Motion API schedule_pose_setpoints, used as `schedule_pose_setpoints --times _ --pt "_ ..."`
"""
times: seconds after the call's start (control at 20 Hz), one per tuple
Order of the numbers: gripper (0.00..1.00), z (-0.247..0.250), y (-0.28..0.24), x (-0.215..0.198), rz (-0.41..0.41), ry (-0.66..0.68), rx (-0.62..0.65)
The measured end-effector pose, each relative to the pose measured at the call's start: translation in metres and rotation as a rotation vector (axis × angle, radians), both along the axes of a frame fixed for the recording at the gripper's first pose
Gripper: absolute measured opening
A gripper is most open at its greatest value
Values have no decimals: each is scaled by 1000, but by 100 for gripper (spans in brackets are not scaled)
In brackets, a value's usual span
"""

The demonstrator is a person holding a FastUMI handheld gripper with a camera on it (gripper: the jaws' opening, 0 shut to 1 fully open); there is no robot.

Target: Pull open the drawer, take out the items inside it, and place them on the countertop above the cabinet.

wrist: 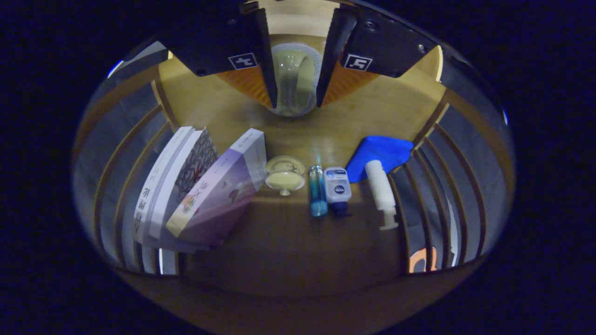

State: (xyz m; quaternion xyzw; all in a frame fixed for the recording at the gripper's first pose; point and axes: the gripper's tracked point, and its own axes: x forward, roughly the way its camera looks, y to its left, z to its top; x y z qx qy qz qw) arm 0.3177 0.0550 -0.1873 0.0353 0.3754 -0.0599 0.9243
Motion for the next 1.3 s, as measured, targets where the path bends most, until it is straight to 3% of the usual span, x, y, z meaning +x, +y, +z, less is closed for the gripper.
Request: schedule_pose_setpoints --times 0.15,0.2,0.55,0.8,1.1,1.3 --pt "68 17 7 -35 -3 -27 20" --pt "77 21 13 -48 7 -44 33" --pt "75 41 38 -126 79 -173 43" --pt "80 49 59 -173 153 -279 23" --pt "87 25 81 -223 224 -370 19" --pt "92 -7 80 -249 199 -370 -25"
